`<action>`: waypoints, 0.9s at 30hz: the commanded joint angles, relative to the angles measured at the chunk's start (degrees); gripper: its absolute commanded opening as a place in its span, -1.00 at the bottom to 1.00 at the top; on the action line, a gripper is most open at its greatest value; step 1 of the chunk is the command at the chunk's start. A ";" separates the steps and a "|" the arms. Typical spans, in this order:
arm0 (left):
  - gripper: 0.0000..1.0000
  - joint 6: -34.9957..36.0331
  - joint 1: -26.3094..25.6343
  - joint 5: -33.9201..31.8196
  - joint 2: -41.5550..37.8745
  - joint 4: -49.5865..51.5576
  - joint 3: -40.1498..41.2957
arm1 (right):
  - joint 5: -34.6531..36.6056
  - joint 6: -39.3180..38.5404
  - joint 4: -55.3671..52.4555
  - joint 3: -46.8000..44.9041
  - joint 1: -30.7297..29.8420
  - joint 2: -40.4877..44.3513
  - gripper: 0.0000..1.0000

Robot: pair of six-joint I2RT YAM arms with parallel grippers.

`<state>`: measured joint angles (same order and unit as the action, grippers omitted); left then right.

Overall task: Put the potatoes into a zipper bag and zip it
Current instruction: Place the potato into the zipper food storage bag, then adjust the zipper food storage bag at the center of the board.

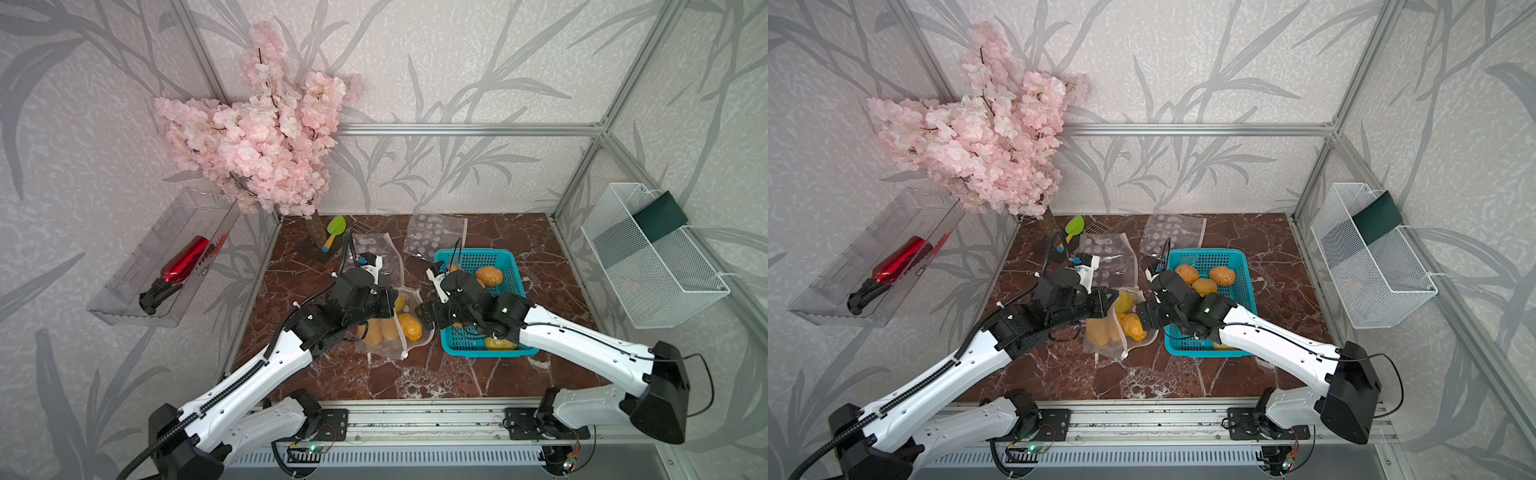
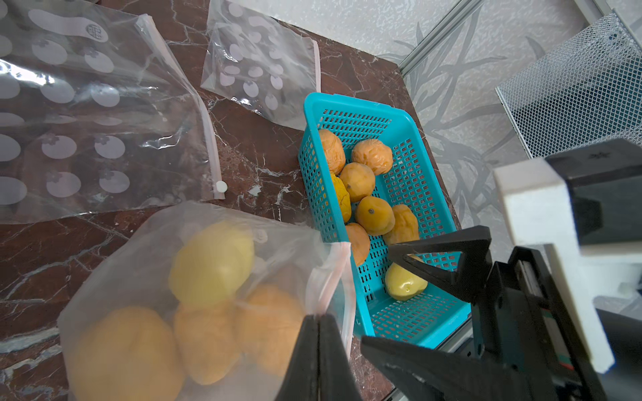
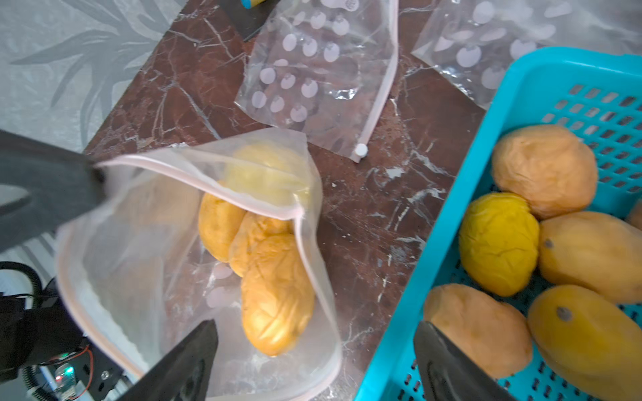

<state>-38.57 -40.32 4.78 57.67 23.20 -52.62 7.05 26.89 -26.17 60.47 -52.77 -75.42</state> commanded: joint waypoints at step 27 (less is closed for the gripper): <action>-1.00 -1.64 0.32 -0.84 -3.16 -1.41 1.52 | -2.04 -0.14 -1.29 -1.34 1.53 3.73 -1.00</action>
<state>-39.13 -40.16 4.16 54.43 23.09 -51.88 4.86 28.01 -27.68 59.90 -51.29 -74.28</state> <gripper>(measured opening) 0.048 0.049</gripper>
